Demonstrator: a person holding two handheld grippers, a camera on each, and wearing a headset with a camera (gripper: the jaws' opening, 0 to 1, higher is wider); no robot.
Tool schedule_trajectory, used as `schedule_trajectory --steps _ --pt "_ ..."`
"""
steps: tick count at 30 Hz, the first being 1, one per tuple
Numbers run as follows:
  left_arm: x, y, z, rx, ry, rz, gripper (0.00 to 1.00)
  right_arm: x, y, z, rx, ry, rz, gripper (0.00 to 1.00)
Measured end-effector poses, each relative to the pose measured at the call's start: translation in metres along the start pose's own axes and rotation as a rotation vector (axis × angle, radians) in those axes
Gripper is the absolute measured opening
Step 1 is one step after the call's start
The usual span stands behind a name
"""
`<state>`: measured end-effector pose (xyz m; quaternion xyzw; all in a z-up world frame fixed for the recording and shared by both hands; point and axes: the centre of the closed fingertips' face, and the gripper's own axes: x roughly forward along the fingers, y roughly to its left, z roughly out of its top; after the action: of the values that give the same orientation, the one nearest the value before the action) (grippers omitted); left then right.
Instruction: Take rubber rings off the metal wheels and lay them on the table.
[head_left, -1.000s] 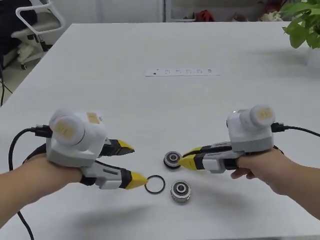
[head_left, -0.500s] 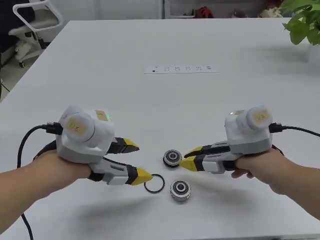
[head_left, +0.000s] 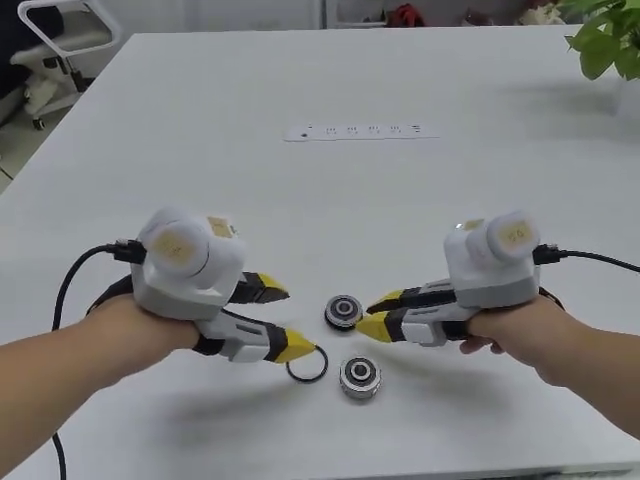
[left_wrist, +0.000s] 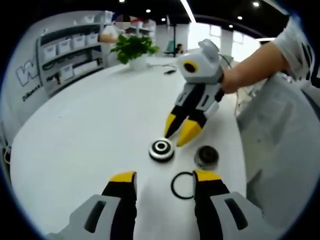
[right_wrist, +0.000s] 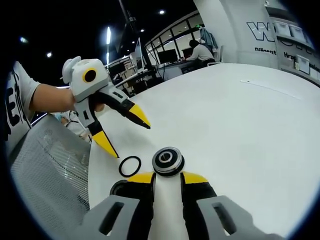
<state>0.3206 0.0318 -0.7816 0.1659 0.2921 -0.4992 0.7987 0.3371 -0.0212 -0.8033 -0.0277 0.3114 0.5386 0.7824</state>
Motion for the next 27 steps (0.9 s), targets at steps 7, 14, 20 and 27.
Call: schedule_trajectory --steps 7,14,20,27 --pt "0.008 0.002 0.003 -0.013 -0.006 -0.007 0.44 0.001 -0.001 -0.002 -0.006 0.000 0.001 0.18" --pt "0.016 0.003 0.007 -0.004 -0.008 -0.018 0.42 0.002 -0.001 -0.001 -0.013 -0.002 -0.001 0.19" --pt "0.023 0.003 0.013 -0.002 -0.012 -0.027 0.40 0.002 0.000 0.000 -0.020 -0.006 -0.004 0.19" --pt "0.029 0.001 0.017 0.009 -0.010 -0.034 0.38 0.001 0.000 -0.002 -0.029 -0.003 -0.006 0.19"
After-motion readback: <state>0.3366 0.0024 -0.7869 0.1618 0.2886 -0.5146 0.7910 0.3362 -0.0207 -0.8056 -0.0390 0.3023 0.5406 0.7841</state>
